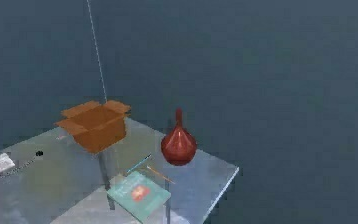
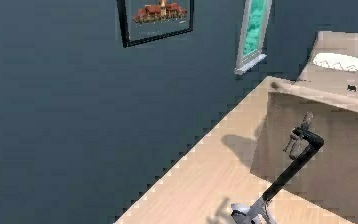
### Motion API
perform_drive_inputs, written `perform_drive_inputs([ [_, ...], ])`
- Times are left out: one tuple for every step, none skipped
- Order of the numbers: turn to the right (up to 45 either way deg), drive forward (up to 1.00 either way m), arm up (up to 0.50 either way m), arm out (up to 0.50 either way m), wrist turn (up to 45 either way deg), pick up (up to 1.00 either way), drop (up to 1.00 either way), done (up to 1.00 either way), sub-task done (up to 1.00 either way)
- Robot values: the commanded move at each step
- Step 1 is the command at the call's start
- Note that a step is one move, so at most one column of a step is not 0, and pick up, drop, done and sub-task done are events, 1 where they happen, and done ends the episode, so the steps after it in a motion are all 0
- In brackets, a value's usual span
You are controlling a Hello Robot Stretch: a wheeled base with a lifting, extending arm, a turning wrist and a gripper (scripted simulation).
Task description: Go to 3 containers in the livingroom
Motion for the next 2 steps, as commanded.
perform_drive_inputs([
  [0.0,0.0,0.0,0.0,0.0,0.0,0.0,0.0,1.0],
  [36.0,0.0,0.0,0.0,0.0,0.0,0.0,0.0,0.0],
])
